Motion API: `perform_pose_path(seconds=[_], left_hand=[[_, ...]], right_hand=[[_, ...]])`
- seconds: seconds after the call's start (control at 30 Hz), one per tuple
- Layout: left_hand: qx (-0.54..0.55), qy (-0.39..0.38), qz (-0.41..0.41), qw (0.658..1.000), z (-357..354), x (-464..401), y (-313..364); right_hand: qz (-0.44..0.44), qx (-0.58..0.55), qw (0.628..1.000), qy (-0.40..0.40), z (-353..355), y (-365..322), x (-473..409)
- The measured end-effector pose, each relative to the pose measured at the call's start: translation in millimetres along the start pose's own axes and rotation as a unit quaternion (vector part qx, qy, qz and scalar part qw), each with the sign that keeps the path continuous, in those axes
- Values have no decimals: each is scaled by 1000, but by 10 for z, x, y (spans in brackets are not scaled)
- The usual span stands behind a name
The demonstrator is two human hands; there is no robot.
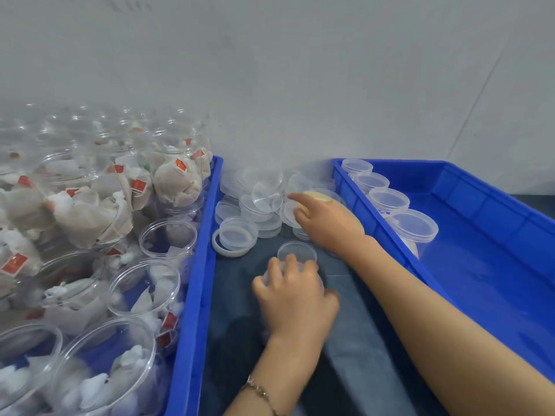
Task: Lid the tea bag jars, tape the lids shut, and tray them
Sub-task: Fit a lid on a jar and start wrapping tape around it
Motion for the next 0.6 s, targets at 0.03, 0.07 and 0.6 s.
perform_pose_path(seconds=[0.03,0.07,0.6], left_hand=[[2,2,6,1000,2,-11,-17],[-8,-1,7,1000,-6,-17,-17],[72,30,26,997,107,-43,1]], right_hand=[[-11,4,1000,1,1,30,21],[-32,18,999,8,7,89,51],[5,236,967,-94,-815,546,1297]])
Point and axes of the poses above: each hand's wrist, its own x-axis away from the middle knuckle, its own z-axis out of the back of the hand, y = z × x, the point moved 9 cm from there along -x, towards the middle knuckle, and after that the axes turned 5 degrees about -z, right-handed, at the moved point
